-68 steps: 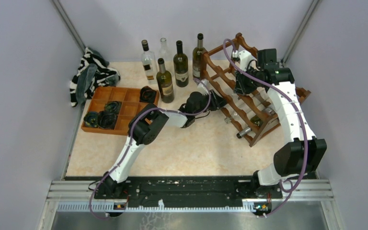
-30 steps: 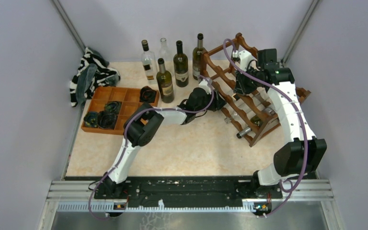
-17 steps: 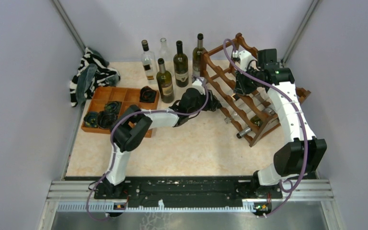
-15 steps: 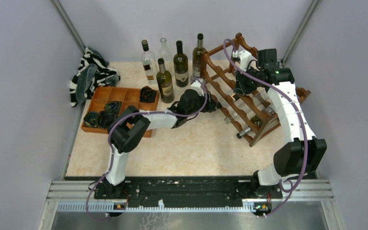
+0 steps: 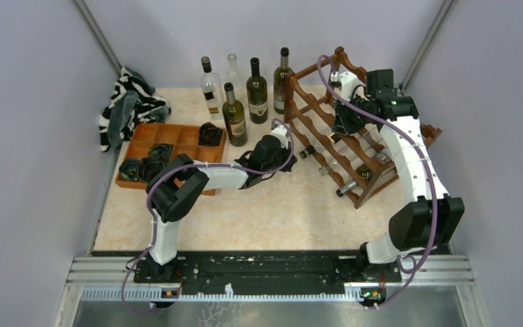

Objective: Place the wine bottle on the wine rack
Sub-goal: Place the wine bottle in the wine rack.

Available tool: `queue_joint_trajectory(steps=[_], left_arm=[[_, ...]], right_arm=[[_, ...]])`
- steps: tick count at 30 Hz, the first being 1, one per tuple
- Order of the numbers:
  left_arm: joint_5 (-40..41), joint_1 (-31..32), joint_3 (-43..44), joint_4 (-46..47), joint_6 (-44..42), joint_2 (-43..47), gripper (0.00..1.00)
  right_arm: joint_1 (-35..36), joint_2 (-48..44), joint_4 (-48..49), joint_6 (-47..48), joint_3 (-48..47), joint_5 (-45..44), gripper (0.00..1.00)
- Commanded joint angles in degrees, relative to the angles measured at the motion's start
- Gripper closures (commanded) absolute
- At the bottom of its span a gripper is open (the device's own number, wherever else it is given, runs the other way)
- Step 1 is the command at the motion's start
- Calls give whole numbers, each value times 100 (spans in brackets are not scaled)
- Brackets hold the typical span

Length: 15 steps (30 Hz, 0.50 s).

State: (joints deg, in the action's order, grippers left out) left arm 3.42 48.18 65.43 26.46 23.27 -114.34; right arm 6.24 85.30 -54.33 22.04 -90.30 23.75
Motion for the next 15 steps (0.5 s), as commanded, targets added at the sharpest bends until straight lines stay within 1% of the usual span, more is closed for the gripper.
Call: queue_joint_trajectory(steps=[1, 5, 8, 15], left_arm=[[15, 29, 395, -520, -235, -375, 93], [-119, 24, 727, -699, -324, -637, 93], [-165, 18, 1173, -909, -391, -900, 93], [-43, 8, 2074, -1211, -646, -1391, 93]], right_arm=[[70, -205, 309, -175, -14, 736, 95], [70, -223, 325, -175, 11, 737, 95], [70, -221, 337, -174, 24, 741, 95], [69, -257, 327, -166, 65, 737, 95]])
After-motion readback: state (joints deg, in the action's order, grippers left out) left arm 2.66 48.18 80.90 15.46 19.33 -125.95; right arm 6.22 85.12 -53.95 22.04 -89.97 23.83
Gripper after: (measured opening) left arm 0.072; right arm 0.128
